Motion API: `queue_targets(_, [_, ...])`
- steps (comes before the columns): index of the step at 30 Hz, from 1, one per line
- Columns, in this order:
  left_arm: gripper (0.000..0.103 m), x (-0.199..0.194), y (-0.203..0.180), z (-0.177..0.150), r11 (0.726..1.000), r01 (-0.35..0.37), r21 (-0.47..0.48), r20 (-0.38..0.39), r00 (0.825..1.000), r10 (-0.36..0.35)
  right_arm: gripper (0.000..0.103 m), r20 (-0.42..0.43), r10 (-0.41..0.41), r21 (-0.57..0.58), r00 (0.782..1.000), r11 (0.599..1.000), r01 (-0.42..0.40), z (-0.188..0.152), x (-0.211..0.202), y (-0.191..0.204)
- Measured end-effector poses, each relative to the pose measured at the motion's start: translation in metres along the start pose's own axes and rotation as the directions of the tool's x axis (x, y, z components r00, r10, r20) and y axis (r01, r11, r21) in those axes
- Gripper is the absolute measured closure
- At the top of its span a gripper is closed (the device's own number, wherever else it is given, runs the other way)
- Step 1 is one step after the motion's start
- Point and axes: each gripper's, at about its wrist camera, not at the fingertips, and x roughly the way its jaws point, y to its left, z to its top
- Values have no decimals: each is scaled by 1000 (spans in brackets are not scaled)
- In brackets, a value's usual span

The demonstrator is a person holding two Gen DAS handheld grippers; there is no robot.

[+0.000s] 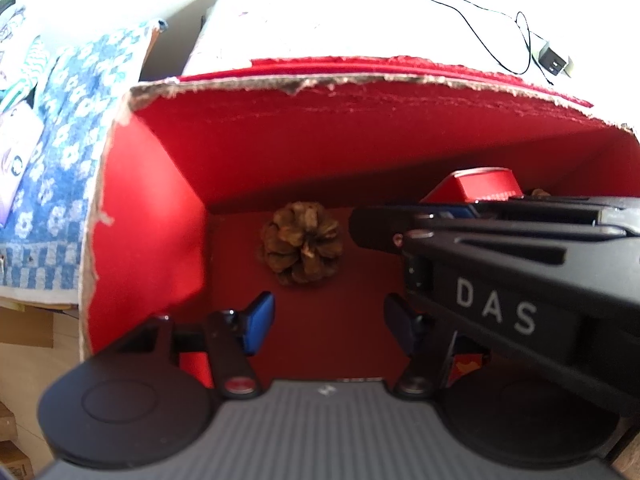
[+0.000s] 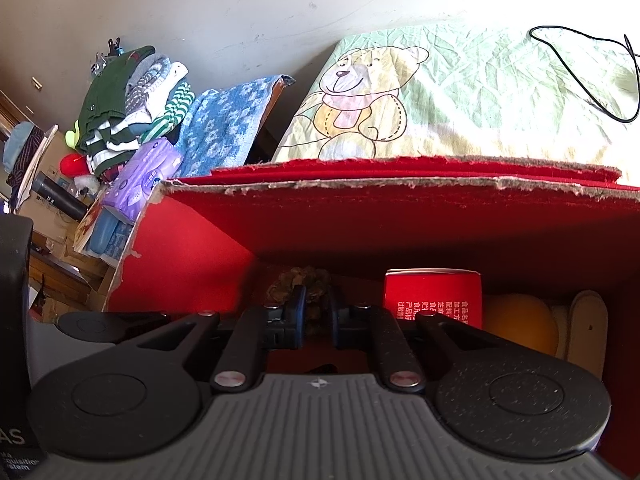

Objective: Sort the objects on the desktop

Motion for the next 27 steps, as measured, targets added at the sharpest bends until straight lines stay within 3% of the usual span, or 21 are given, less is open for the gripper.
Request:
queue_targets(15, [40, 4, -1, 1, 1000, -25, 2, -9, 1000, 25, 94, -16, 6, -6, 1000, 1000, -6, 0, 3, 1])
queue_targets(27, [39, 7, -2, 1, 1000, -22, 9, -30, 999, 22, 99, -16, -39, -24, 999, 999, 39, 0, 3, 4])
